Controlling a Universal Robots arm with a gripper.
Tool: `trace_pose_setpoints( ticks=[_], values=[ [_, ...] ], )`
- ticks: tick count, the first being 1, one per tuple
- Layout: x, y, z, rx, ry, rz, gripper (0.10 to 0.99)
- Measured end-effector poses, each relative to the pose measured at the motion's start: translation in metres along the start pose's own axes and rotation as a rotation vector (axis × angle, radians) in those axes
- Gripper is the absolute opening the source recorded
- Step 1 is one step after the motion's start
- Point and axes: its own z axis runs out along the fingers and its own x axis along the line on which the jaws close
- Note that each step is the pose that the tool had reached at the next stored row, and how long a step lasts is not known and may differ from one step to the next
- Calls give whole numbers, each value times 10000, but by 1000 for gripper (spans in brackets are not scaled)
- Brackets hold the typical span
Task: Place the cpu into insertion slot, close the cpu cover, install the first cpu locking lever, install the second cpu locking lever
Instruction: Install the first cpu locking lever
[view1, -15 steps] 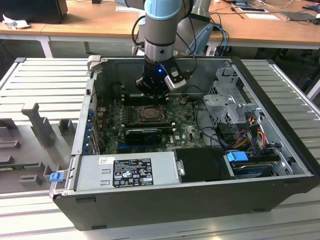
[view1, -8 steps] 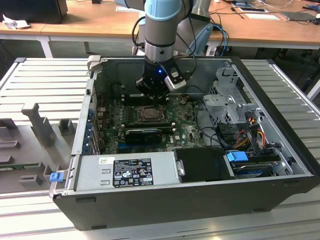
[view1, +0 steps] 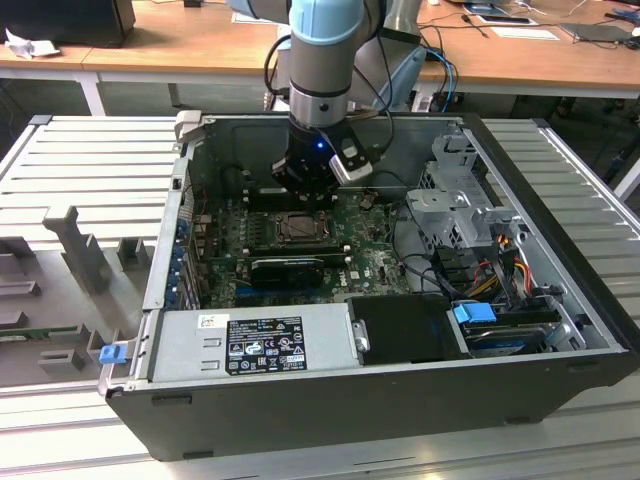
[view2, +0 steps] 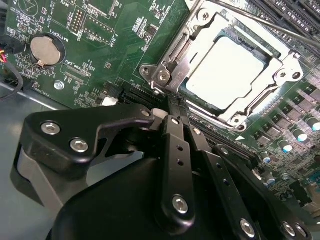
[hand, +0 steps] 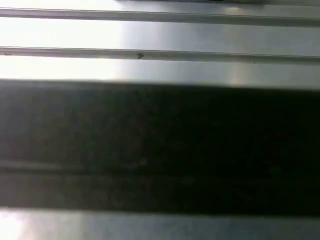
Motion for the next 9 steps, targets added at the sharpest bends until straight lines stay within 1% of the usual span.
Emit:
trace_pose_setpoints(
  ticks=[3,5,9],
  values=[
    [0,-2,4,0,1,0,106],
    [-1,0,-12,-3,-3,0,106],
    [-1,6,-108,-2,0,0,106]
  ],
)
